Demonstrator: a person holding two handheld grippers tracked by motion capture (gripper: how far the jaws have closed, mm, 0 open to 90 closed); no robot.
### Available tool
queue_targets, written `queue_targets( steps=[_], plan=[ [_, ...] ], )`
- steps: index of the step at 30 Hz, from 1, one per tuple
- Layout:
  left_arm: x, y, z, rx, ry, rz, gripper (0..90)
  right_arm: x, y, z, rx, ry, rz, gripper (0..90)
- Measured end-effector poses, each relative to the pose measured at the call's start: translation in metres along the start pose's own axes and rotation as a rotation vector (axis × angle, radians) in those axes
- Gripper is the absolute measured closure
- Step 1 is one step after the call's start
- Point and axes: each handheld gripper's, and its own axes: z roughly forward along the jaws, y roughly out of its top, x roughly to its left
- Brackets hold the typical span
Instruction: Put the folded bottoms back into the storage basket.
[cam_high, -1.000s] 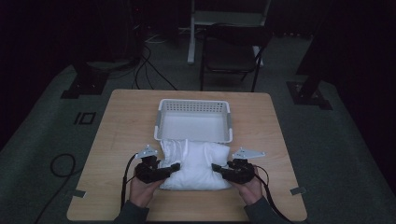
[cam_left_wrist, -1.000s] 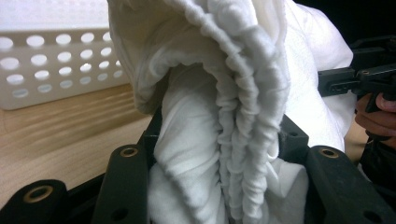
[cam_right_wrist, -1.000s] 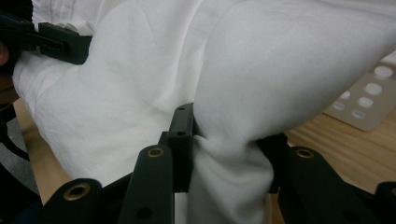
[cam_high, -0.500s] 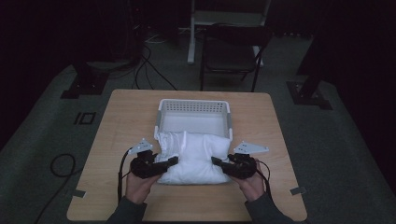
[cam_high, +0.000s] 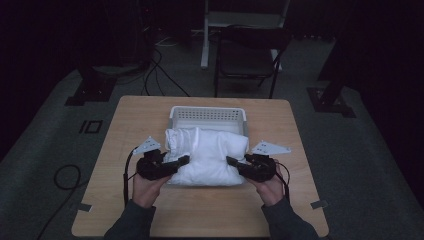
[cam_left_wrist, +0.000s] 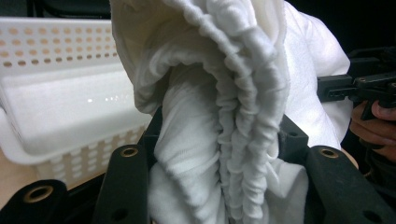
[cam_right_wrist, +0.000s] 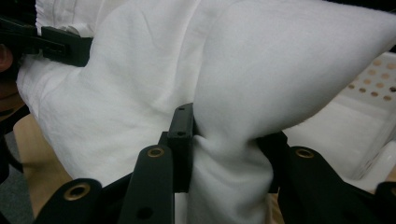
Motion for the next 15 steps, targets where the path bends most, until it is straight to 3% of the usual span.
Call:
queue_targets(
  steps=[15],
  plan=[
    [0.010,0.020,0.003,-0.050,-0.005,-0.007,52.5,-0.007,0.022,0.004,-0.039,-0.028,-0.016,66.8]
  ],
)
